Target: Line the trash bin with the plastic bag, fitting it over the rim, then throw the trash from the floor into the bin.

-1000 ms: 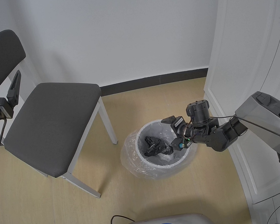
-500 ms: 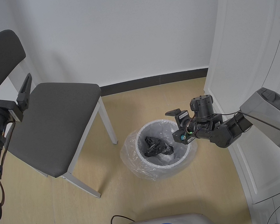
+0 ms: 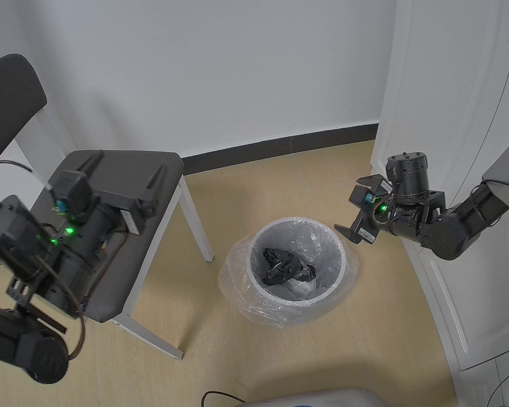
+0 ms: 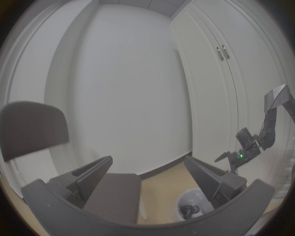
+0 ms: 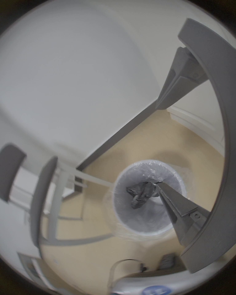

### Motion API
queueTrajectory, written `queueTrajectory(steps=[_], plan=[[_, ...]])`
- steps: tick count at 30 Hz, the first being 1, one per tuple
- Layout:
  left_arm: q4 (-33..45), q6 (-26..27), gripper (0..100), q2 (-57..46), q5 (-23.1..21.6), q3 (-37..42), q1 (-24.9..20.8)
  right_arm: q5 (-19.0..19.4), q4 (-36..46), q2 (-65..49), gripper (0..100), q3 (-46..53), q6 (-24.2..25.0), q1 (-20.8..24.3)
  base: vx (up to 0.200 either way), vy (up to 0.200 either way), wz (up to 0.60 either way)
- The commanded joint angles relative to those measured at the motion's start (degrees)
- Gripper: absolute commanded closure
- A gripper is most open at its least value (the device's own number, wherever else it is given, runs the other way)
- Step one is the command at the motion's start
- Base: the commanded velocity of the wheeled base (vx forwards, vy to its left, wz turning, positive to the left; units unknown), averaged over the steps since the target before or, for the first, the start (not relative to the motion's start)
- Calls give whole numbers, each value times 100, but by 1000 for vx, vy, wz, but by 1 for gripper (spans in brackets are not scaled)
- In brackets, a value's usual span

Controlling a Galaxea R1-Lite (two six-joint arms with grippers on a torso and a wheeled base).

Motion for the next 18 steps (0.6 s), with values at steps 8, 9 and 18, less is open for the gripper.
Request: queueTrajectory(steps=[8, 9, 18], plan=[[34, -603, 0, 3318, 211, -1507, -653, -105, -210, -1026, 0, 362, 3564, -721, 0, 0, 0], [34, -603, 0, 3345, 220, -1525, -653, -105, -218, -1017, 0, 371, 3590, -730, 0, 0, 0], [456, -603, 0, 4628, 861, -2614, -627, -175, -1379, 117, 0, 643, 4856, -1301, 0, 0, 0]])
